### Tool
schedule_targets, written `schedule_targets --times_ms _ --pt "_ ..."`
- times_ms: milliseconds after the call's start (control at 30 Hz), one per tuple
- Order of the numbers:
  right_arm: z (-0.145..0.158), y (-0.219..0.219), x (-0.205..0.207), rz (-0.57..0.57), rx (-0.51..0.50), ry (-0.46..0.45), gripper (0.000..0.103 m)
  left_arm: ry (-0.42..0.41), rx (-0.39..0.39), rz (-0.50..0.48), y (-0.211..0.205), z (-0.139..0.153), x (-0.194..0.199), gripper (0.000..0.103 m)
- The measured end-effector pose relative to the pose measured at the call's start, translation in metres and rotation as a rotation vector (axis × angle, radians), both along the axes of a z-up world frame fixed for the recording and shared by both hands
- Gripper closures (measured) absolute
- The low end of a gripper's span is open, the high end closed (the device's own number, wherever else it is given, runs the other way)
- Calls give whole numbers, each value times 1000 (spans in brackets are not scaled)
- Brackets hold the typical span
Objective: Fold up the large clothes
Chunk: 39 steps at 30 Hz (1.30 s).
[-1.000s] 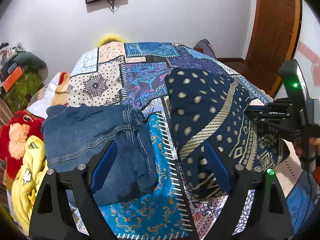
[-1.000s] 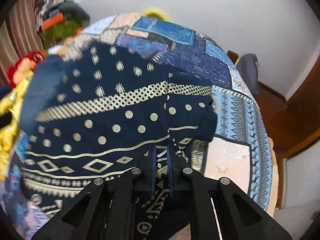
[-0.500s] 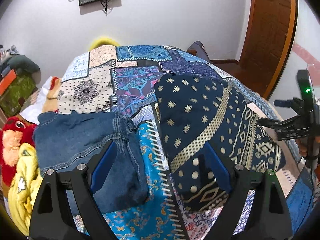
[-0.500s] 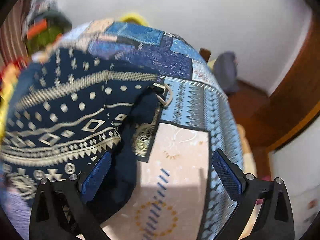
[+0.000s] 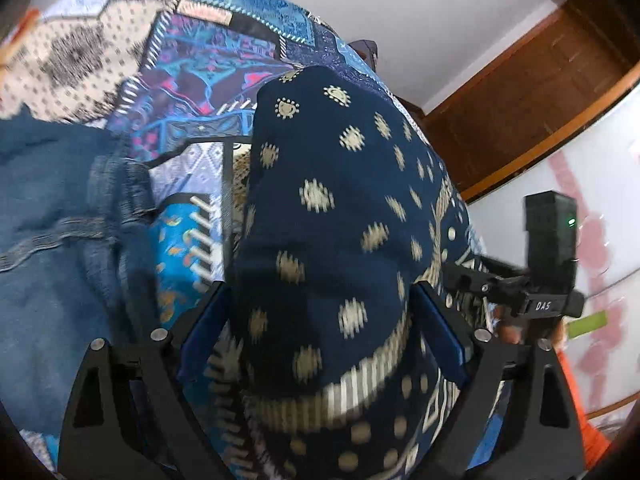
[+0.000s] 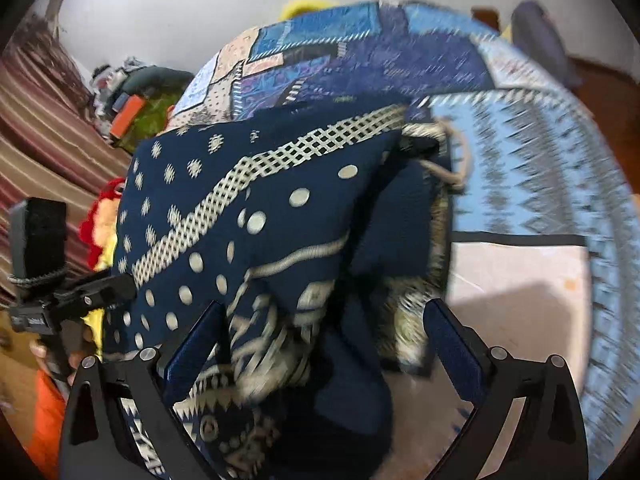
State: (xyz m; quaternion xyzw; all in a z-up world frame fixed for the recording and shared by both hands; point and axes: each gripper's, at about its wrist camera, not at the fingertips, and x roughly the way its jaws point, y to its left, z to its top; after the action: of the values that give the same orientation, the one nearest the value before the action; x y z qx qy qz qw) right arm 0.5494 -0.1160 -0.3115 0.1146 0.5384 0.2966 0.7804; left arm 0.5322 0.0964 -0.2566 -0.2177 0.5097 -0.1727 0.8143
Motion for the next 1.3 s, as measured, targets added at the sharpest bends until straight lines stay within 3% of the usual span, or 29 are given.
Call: schedule_targets --times_ms 100,200,267,367,433,533,767,967,1100,1300 --pt "-12 4 15 8 95 47 6 12 -35 -10 -1 -8 14 8" --pt "-14 13 16 27 103 38 11 18 -81 -9 -1 -14 23 9" --pt "-13 17 15 39 107 29 24 -13 -98 -23 -4 -12 25 23" --pt "-11 16 10 32 128 34 46 -51 -73 -13 -9 -6 19 32" --pt "-6 11 6 24 130 27 59 -78 -49 -27 -12 2 12 44" --pt "12 9 -5 19 140 12 69 -135 0 -46 -19 28 -6 52" --pt "79 25 -36 34 145 -93 71 -271 81 -39 -7 96 -46 54" --pt "136 68 -59 84 167 -180 71 -369 124 29 37 151 -88 54" --pt "157 116 -71 138 187 -215 72 -396 148 86 78 167 -116 54" --pt "155 194 -75 211 200 -188 72 -372 173 178 141 160 -136 54"
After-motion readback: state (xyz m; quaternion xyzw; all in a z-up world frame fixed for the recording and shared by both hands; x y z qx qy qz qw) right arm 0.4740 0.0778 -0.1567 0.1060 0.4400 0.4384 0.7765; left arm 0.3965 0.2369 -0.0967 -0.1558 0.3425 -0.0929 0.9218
